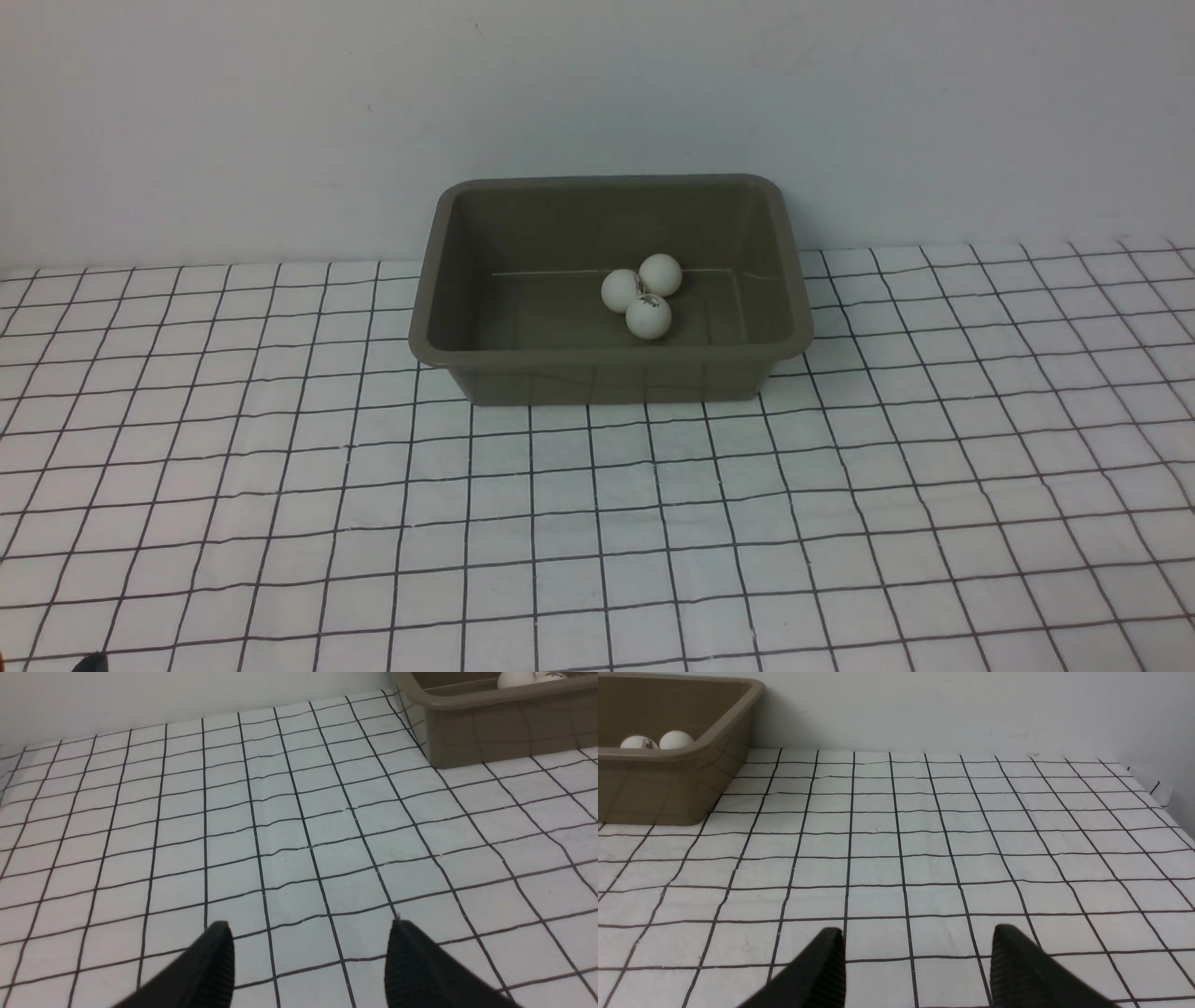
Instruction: Put the table tennis balls into the box on the white checkered tablecloth.
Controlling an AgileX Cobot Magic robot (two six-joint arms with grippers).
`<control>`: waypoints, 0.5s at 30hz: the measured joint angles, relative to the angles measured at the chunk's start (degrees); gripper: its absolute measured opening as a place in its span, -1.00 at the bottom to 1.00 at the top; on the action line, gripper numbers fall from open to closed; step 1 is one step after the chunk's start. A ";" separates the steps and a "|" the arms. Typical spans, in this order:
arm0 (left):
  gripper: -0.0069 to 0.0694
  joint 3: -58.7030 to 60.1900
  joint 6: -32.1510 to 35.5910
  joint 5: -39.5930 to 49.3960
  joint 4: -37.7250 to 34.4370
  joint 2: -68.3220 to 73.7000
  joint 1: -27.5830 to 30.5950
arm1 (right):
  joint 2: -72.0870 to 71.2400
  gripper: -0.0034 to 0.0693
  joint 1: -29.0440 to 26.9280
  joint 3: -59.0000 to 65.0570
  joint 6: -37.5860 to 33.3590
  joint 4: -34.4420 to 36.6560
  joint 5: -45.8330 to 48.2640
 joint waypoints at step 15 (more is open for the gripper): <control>0.22 4.07 0.00 -0.12 0.01 -4.12 0.00 | 0.00 0.17 0.00 0.00 0.00 0.00 -0.03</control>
